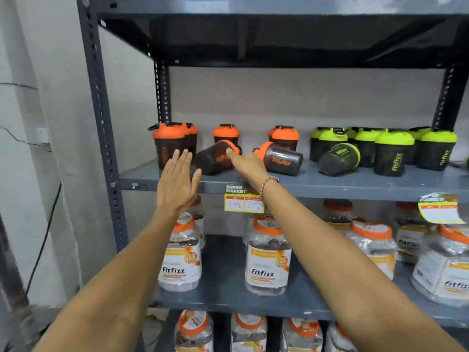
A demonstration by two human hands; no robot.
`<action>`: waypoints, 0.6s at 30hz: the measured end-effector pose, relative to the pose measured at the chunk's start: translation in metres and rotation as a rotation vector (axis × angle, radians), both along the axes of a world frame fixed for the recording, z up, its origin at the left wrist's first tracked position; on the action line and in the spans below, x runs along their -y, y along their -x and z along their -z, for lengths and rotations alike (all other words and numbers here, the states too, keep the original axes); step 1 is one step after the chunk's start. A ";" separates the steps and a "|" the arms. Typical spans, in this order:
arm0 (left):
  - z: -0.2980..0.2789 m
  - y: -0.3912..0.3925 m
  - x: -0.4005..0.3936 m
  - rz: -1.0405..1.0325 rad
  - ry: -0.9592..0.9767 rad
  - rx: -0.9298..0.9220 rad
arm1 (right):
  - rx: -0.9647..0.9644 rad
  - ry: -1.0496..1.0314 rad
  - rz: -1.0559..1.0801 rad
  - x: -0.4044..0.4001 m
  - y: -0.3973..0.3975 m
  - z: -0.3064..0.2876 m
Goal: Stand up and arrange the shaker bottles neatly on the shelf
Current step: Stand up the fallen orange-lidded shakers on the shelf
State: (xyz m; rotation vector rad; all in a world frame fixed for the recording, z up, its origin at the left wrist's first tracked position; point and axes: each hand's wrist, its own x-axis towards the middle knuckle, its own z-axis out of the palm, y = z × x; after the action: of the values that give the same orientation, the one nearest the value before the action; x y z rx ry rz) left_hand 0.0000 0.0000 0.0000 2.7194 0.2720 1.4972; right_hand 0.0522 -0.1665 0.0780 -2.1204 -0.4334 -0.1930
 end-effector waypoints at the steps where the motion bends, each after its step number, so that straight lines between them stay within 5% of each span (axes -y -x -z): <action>1: 0.008 0.000 -0.009 0.001 0.024 -0.001 | -0.068 -0.021 -0.006 -0.011 0.000 0.001; 9: 0.036 -0.014 -0.048 0.048 -0.063 0.074 | -0.195 0.079 0.203 -0.081 0.000 0.003; 18: 0.047 -0.030 -0.058 0.083 -0.130 0.214 | -0.057 0.109 0.376 -0.087 0.000 0.001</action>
State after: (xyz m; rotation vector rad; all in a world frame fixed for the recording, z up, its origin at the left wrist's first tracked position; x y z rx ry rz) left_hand 0.0297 0.0576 -0.0467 2.5946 0.0566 1.8216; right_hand 0.0519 -0.0799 0.0766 -2.2951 -0.0068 -0.3286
